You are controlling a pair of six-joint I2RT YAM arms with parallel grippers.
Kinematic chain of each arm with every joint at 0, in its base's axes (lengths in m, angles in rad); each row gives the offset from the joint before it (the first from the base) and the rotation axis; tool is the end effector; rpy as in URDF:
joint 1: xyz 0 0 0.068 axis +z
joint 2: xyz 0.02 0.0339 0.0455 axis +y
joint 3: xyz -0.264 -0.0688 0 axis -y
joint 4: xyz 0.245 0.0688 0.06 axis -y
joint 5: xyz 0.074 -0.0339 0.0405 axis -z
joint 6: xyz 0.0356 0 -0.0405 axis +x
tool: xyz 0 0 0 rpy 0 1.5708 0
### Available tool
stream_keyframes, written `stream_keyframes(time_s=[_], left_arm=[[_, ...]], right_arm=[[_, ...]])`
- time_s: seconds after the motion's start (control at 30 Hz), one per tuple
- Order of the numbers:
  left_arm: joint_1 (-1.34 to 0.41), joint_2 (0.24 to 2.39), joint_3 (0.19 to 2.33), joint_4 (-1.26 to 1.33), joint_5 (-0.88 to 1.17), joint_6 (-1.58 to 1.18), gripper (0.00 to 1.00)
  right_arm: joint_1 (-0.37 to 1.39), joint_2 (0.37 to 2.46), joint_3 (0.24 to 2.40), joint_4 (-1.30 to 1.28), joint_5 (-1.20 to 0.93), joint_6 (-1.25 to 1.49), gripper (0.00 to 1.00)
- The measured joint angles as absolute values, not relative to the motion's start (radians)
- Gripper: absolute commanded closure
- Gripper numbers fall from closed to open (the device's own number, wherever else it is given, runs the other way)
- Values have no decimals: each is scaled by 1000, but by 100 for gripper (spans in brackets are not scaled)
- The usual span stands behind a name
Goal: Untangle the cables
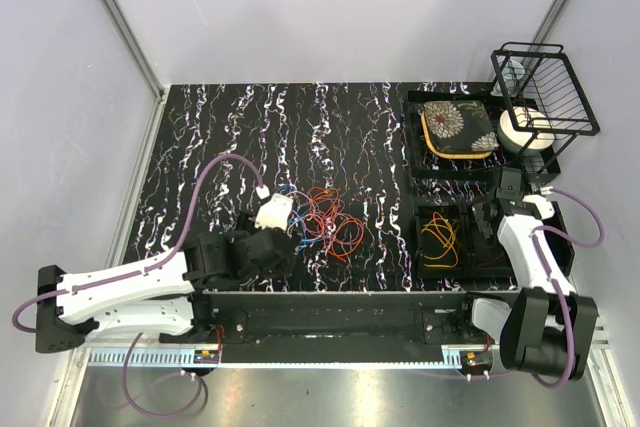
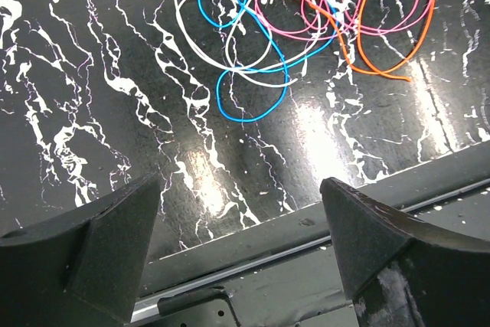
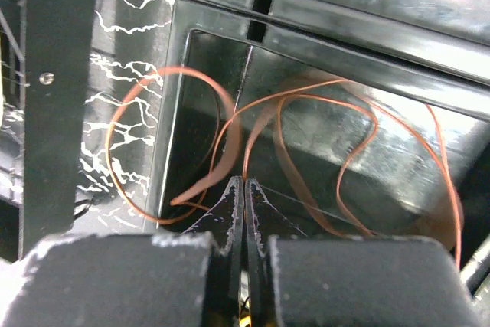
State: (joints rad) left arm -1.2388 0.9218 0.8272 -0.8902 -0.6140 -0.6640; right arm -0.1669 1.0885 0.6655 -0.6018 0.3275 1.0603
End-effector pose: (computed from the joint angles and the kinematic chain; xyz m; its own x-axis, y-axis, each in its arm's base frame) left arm 0.0738 -0.1512 0.2745 -0.6261 0.2705 -0.7313 0.3594 0.9324 0.0372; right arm 0.1968 -0.0448 0.2095 -0.1308 0.8598 -0.4936 0.8926 0.3188 0.3187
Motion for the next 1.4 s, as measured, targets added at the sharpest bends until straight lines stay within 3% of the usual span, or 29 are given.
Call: stream_keyframes(time_s=[0.37, 0.7, 0.73, 0.83, 0.97, 1.07, 1.4], left_arm=[[-1239, 972, 828, -893, -622, -664, 10], [-1239, 992, 829, -893, -625, -664, 11], [-1239, 991, 829, -893, -625, -664, 11], [-1239, 988, 833, -896, -625, -662, 10], [-1239, 981, 881, -921, -625, -643, 9], [-1239, 974, 927, -928, -633, -620, 9], [-1239, 831, 911, -929, -667, -584, 6]], right_arm=[[-167, 1165, 653, -499, 295, 1023, 100], [-167, 1097, 662, -650, 377, 1017, 98], [-167, 1095, 657, -657, 379, 1018, 93], [-167, 1096, 645, -691, 382, 1024, 58], [-167, 1093, 646, -758, 393, 1030, 29], [-167, 1075, 664, -808, 403, 1017, 24], [-167, 973, 819, -881, 391, 892, 25]])
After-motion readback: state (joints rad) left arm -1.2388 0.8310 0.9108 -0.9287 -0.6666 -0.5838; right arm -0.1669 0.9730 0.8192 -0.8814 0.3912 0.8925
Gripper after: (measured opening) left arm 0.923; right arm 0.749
